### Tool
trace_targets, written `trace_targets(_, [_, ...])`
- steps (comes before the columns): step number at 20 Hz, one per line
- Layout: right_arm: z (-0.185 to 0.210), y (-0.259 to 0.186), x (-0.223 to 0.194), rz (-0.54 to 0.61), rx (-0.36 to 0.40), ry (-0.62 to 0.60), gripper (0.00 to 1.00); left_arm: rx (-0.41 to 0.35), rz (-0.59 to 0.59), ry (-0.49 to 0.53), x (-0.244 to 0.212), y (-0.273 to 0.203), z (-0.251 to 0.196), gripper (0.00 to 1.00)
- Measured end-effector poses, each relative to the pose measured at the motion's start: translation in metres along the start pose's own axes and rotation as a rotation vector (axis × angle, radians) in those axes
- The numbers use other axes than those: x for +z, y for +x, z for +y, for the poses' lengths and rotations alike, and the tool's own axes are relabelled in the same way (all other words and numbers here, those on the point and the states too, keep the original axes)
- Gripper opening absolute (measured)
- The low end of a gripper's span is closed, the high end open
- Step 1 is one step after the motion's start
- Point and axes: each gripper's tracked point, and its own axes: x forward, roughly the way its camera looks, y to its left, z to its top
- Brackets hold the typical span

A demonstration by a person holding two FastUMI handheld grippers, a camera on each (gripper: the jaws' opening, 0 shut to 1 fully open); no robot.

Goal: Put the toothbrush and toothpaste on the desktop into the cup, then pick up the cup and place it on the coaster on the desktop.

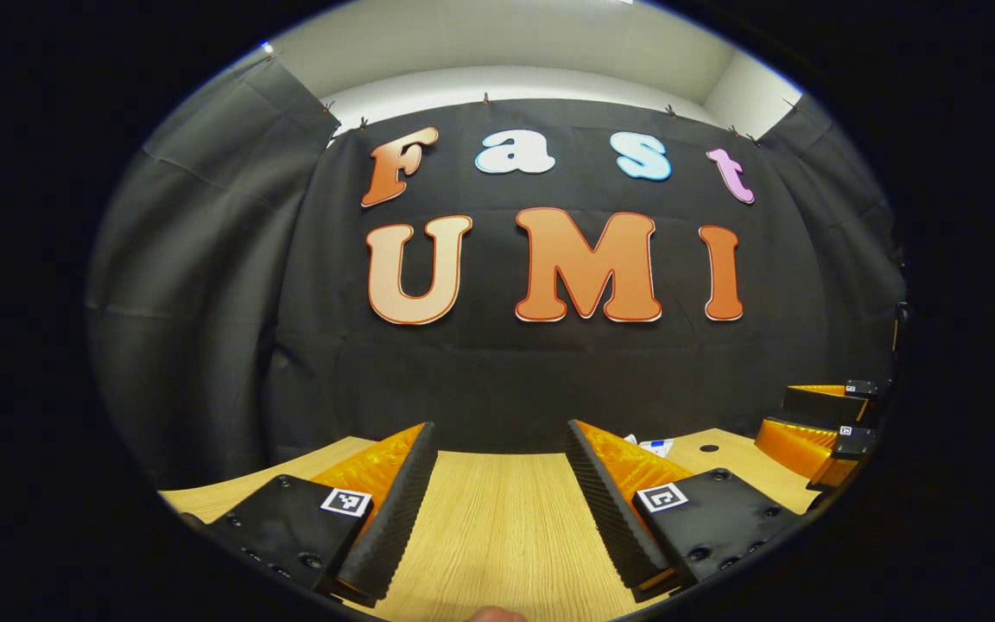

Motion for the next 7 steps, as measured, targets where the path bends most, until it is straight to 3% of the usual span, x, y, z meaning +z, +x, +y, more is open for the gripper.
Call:
trace_targets(2, [0.0020, 0.0002, -0.0014, 0.001, 0.005, -0.010, 0.99, 0.003, -0.003, 0.000, 0.0010, -0.0003, -0.0001, 0.96])
trace_targets(6, [0.0032, 0.0002, -0.0011, 0.003, 0.012, -0.010, 0.98, 0.007, -0.010, 0.010, 0.0024, -0.0016, 0.0005, 1.00])
trace_targets(7, [0.0024, 0.0005, -0.0003, 0.008, 0.013, -0.001, 0.99, 0.005, -0.008, 0.011, 0.0012, -0.0015, -0.0005, 0.96])
